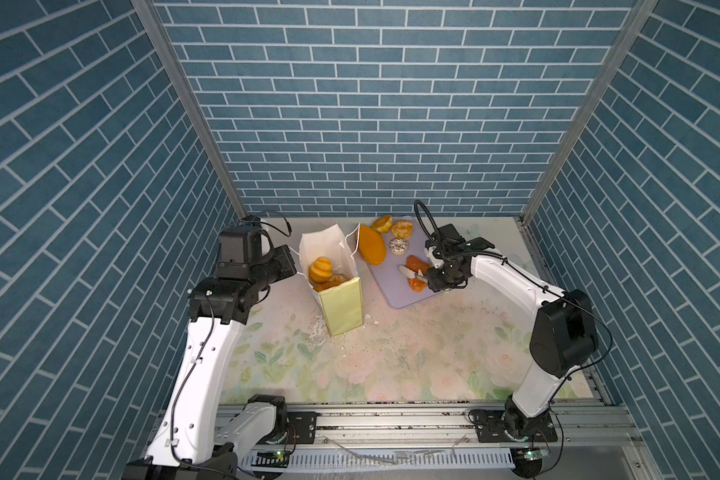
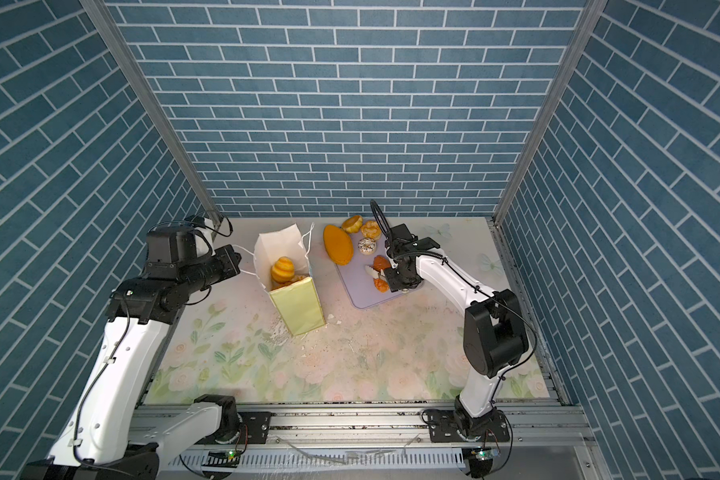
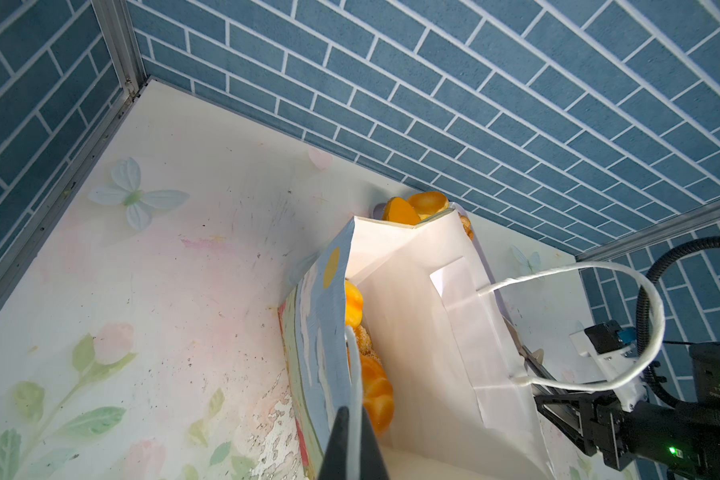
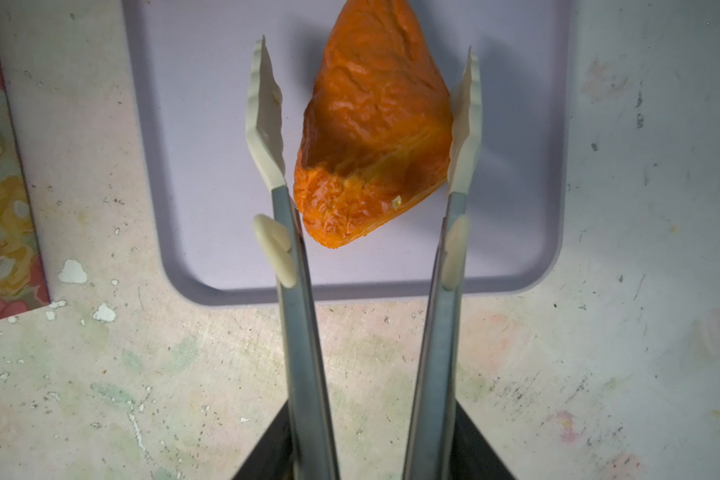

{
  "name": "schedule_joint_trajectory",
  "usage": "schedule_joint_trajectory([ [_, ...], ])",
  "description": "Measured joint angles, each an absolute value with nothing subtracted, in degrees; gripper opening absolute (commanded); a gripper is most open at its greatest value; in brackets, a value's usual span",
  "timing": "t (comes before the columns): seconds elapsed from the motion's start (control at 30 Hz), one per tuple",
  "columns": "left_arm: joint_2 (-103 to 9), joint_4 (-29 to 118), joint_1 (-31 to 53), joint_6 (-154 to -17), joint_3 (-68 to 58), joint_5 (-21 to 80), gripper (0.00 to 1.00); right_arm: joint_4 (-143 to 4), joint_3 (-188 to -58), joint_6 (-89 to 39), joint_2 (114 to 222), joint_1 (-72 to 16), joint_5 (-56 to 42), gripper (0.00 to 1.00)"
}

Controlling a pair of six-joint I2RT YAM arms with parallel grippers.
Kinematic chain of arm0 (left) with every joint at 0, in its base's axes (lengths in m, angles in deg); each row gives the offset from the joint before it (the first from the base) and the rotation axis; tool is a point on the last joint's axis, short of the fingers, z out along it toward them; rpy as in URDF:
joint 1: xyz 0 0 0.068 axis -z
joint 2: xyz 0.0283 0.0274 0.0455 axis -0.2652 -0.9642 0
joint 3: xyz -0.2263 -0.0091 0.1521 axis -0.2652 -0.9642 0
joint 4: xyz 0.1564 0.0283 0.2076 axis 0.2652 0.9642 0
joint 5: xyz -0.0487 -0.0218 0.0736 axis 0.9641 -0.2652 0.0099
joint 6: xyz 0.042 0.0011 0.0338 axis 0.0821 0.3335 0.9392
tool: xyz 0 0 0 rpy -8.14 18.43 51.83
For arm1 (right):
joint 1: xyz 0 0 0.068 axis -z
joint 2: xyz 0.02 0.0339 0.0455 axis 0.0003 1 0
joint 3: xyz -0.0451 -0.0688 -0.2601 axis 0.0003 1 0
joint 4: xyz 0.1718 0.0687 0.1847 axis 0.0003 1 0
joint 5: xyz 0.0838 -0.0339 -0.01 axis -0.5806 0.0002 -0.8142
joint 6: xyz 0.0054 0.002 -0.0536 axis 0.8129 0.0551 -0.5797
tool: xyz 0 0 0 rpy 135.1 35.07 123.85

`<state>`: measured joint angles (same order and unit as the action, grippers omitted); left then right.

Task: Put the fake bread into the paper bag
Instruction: 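Lower the tongs and close them on the orange bread with the right gripper, then lift the orange bread and carry it over the bag with the right gripper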

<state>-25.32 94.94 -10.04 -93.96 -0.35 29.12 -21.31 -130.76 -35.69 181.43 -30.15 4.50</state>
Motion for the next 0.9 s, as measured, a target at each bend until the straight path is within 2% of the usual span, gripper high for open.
schedule_joint_trajectory([
  [0.47, -25.3, 94.9, -10.0, -94.0, -0.4, 29.1, 0.00, -21.4, -131.5, -35.3, 184.0, -31.6, 6.8, 0.50],
  [0.77, -25.3, 94.9, -10.0, -94.0, -0.4, 29.2, 0.00, -20.1, -132.0, -35.3, 184.4, -32.8, 8.3, 0.32],
  [0.9, -25.3, 94.9, -10.0, -94.0, -0.4, 29.1, 0.00, -20.0, -132.0, -35.3, 184.2, -32.8, 8.5, 0.28],
])
